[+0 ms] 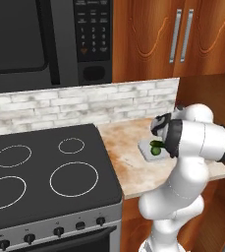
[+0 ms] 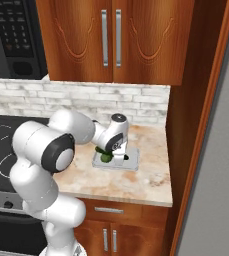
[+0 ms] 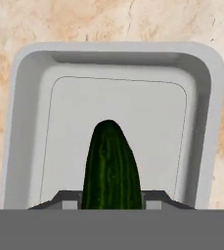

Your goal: Take the avocado and cucumber out of the freezer and place them in the tupperware container on the counter. Then put the tupperware containing the vegetables back in the freezer.

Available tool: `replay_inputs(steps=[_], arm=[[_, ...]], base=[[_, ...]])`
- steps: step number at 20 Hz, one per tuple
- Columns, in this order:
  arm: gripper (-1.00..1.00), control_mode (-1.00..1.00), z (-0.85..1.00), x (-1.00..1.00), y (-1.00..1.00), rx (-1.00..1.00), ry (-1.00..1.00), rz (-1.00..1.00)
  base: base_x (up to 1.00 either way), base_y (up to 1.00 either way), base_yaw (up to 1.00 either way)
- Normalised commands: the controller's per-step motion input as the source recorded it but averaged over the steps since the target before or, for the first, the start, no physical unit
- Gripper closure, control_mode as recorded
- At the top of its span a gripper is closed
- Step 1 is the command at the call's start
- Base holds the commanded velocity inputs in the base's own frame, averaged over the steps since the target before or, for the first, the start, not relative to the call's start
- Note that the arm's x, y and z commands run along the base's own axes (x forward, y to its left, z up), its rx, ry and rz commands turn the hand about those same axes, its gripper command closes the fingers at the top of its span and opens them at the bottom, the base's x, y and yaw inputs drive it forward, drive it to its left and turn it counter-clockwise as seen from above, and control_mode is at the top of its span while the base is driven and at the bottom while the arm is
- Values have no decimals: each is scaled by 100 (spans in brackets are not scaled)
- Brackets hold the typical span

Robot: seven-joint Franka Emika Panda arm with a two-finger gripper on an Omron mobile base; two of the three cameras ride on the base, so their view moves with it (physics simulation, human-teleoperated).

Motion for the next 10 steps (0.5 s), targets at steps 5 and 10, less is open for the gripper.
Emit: replay_inputs(steps=[5, 10], arm=[[-100, -100, -3, 14, 0, 2, 0, -4], [-100, -100, 0, -4, 0, 0, 0, -4]], base=[[0, 0, 0], [0, 0, 0]])
